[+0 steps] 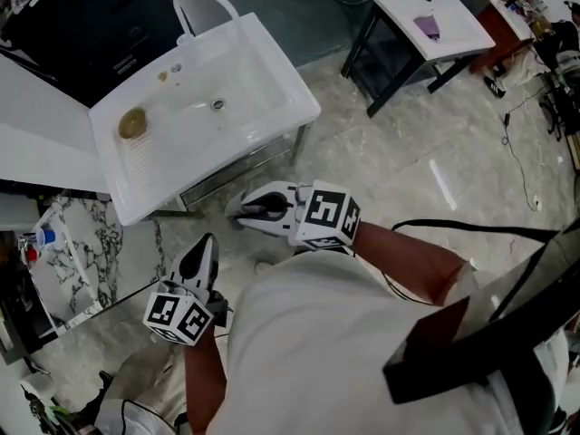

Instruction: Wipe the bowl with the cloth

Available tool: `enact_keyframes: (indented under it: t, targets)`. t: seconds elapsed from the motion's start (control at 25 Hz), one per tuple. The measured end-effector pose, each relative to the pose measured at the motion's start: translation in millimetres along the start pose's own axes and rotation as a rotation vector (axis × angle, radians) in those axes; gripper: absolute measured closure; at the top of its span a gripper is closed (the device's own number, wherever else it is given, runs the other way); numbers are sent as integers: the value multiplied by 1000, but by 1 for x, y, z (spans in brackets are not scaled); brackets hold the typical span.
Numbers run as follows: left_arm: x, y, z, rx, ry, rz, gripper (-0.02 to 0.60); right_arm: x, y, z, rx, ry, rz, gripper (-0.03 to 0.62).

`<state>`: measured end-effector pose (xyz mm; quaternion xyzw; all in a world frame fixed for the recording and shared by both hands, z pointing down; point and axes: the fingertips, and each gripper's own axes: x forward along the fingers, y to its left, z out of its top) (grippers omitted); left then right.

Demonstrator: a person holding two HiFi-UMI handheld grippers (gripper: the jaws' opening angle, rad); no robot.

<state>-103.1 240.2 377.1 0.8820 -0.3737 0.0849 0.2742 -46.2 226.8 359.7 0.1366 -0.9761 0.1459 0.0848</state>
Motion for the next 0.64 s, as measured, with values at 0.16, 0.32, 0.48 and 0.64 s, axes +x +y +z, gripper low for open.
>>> enact_keyframes:
  t: [0.16, 0.32, 0.48, 0.64]
  targets:
    - [-31, 10, -8, 3, -15, 12, 571, 24, 28, -3, -20, 22, 16, 551]
    - [-58, 18, -17, -3, -24, 29, 571, 42, 52, -4, -41, 52, 25, 551]
    - [-85, 25, -26, -18, -14, 37, 571, 58, 73, -6, -52, 61, 18, 551]
    - [-111, 25, -46, -36, 2, 19, 571, 67, 99, -18, -59, 82, -8, 551]
